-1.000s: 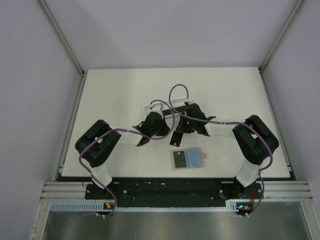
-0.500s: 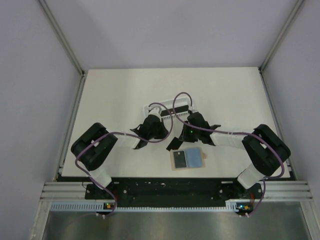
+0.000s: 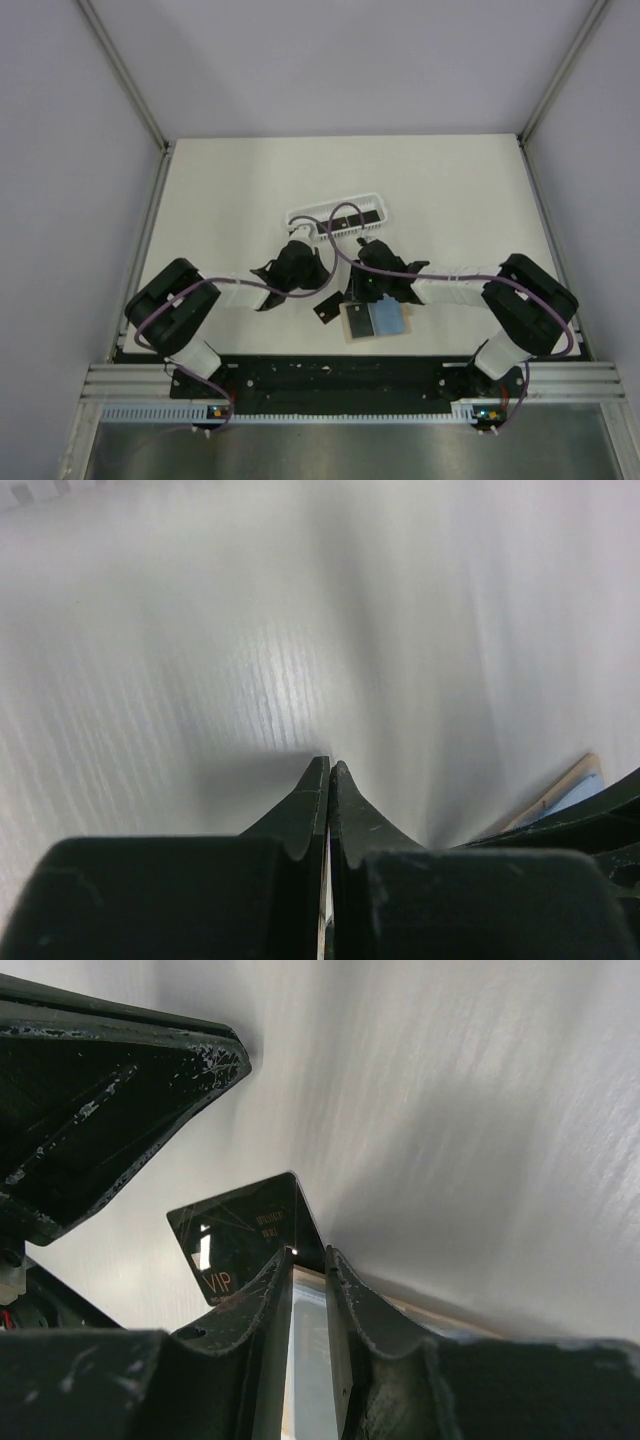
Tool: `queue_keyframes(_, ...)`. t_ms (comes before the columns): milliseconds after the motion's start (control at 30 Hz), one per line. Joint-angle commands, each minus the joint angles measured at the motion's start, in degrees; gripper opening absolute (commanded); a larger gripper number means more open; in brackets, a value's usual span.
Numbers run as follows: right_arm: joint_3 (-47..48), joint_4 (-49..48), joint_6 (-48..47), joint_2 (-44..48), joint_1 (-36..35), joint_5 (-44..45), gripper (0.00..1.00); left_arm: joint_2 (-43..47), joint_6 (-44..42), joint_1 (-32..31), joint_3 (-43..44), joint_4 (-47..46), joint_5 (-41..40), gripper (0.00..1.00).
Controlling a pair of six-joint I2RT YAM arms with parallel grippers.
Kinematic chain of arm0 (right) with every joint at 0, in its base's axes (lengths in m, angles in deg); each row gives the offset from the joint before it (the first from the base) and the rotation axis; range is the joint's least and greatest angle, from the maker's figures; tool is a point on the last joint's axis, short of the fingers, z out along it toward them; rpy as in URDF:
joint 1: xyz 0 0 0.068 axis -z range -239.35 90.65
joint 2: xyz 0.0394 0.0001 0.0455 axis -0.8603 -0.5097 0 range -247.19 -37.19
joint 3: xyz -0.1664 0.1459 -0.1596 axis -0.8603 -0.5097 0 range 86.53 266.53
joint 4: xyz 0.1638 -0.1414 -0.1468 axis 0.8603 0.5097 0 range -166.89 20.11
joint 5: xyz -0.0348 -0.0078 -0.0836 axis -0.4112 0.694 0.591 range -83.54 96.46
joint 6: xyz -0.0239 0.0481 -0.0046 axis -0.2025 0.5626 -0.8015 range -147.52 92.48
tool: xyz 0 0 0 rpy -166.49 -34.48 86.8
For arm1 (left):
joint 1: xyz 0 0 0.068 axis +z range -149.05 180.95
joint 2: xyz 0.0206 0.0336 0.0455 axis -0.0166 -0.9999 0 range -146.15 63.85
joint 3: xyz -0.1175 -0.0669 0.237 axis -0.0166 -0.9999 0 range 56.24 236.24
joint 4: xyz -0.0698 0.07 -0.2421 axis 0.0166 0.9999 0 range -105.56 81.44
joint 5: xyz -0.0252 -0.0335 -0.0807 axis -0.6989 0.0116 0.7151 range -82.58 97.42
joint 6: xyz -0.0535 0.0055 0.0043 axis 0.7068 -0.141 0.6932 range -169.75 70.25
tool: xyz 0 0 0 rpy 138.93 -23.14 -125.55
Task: Put the credit cards into the card holder
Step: Move the credit card to the corner of the board.
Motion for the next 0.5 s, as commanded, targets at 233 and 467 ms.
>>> queue_keyframes(233, -0.5, 1.5, -0.2, -6.1, -3.7, -0.8, 0.21, 8.3, 4.4, -0.2, -9.9, 12.0, -2.5, 0.00)
queue_keyframes(467, 2.1, 0.5, -0.6, -9.2, -4.9, -1.9, 0.21, 13.6, 6.4, -0.7, -15.6, 12.0, -0.3, 0.00)
